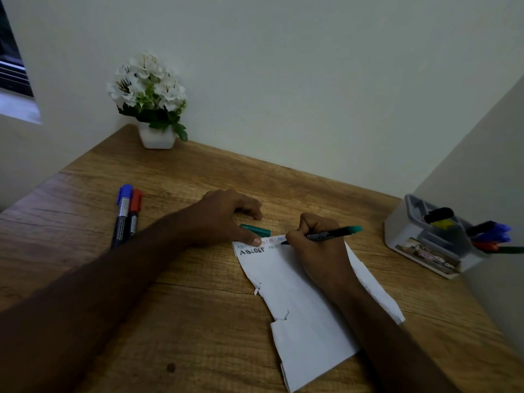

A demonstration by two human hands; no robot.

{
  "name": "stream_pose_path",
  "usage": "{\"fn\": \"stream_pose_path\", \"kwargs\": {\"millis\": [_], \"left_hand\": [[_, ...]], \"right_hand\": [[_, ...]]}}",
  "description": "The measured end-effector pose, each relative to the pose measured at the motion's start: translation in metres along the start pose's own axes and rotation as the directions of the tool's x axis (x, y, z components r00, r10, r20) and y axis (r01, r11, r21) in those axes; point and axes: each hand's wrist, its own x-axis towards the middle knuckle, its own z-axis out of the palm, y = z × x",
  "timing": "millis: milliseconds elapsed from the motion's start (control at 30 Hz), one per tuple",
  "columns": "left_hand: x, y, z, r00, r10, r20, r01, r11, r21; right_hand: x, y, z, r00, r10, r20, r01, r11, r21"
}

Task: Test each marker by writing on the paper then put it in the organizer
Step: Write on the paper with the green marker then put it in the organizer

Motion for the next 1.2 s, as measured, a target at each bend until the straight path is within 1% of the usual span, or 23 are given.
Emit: {"fn": "stream_pose_path", "kwargs": {"millis": [200,267,367,467,600,667,733,800,900,1067,1200], "left_hand": [[0.000,0.000,0.000,1.000,0.002,-0.002,-0.002,1.000,0.004],[0.000,0.000,0.000,1.000,0.000,0.000,0.000,1.000,0.001],[-0.001,0.000,0.000,1.000,0.013,-0.001,-0.013,1.000,-0.006],[0.000,-0.001,-0.001,0.998,0.056,-0.034,-0.058,0.998,-0.034],[-0.001,0.001,-0.001,0.992,0.090,-0.094,-0.093,0.995,-0.034],[-0.001,0.003,-0.001,0.984,0.106,-0.144,-0.112,0.993,-0.039],[-0.002,0.007,-0.001,0.970,0.135,-0.201,-0.156,0.984,-0.090],[-0.003,0.012,-0.002,0.958,0.170,-0.229,-0.207,0.967,-0.150],[-0.005,0.018,-0.001,0.949,0.209,-0.236,-0.259,0.943,-0.207],[-0.007,0.024,-0.001,0.948,0.211,-0.238,-0.273,0.923,-0.270],[-0.008,0.026,0.000,0.948,0.211,-0.238,-0.281,0.907,-0.313]], "right_hand": [[-0.001,-0.002,-0.001,1.000,0.009,0.015,-0.009,1.000,-0.006],[-0.001,-0.001,-0.001,1.000,0.011,-0.010,-0.011,1.000,0.022],[0.000,0.000,-0.005,0.997,0.053,-0.062,-0.046,0.993,0.110],[0.003,-0.001,-0.010,0.995,0.084,-0.061,-0.064,0.960,0.274],[0.004,-0.005,-0.018,0.999,0.034,-0.020,-0.024,0.925,0.379],[0.003,-0.005,-0.020,0.999,0.032,0.004,-0.031,0.899,0.437],[0.003,-0.006,-0.022,0.999,0.033,0.015,-0.036,0.872,0.488],[0.002,-0.009,-0.022,1.000,0.019,0.018,-0.026,0.853,0.522],[0.001,-0.011,-0.022,1.000,-0.004,-0.008,0.007,0.850,0.527],[0.002,-0.011,-0.022,1.000,-0.006,-0.028,0.019,0.869,0.495],[0.002,-0.010,-0.020,0.999,-0.035,-0.026,0.043,0.875,0.483]]}}
